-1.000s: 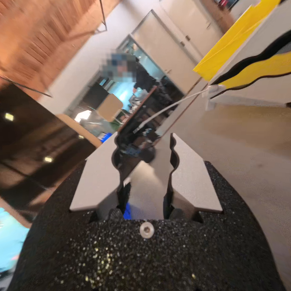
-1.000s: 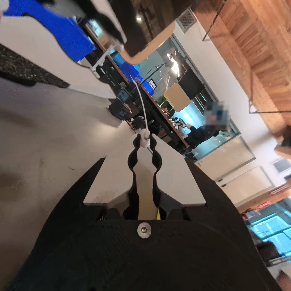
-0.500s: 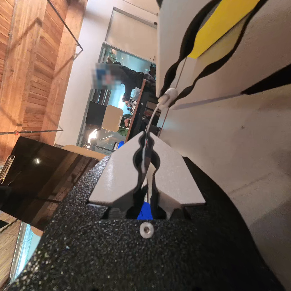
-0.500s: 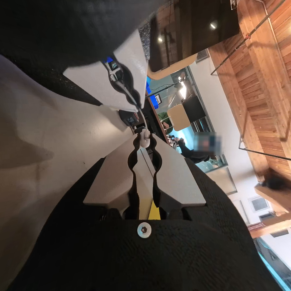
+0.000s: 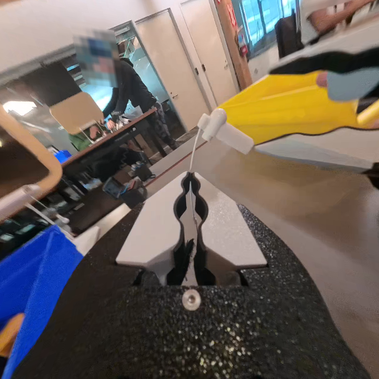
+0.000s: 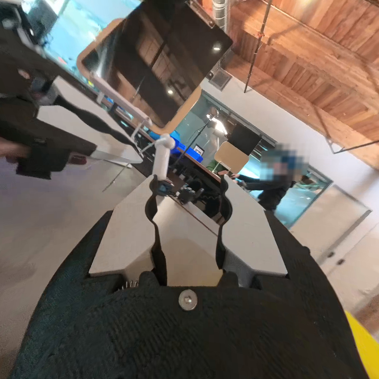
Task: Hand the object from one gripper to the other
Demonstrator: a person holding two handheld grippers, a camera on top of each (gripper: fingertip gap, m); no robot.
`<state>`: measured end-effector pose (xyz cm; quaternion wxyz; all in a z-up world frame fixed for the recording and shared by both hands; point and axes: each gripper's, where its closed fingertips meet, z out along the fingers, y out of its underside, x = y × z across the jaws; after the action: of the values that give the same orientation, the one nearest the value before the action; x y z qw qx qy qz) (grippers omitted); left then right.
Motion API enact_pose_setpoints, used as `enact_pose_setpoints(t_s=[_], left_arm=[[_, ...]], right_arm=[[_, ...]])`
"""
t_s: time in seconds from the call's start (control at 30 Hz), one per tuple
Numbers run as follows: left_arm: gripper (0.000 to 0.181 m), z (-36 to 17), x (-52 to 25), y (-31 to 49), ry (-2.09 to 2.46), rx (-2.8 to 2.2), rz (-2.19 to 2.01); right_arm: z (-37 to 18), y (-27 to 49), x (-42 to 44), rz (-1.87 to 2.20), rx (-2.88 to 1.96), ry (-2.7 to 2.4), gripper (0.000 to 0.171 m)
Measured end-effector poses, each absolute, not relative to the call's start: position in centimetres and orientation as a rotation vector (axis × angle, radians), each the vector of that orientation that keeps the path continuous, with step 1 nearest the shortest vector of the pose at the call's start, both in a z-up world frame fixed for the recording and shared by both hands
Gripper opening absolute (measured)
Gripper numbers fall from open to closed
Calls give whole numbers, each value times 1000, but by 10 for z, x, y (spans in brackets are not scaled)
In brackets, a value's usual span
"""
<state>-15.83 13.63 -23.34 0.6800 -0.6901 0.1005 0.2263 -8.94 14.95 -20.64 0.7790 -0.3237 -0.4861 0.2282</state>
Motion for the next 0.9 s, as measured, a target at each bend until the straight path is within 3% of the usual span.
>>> enact_pose_setpoints(t_s=[0.2,0.47,0.67,0.9], left_arm=[[0,-225,-172,131,-4,-1481,209],[0,-196,-129,123,50,-1231,-347],[0,-192,-110,119,153,-1206,-414],[0,-192,-98,118,226,-1206,-397]], right_arm=[[-205,159,-85,788,-833,-991,50],[-219,131,-98,903,-787,-1149,31],[-224,113,-102,1115,-799,-1229,26],[-230,114,-107,965,-781,-1258,0]])
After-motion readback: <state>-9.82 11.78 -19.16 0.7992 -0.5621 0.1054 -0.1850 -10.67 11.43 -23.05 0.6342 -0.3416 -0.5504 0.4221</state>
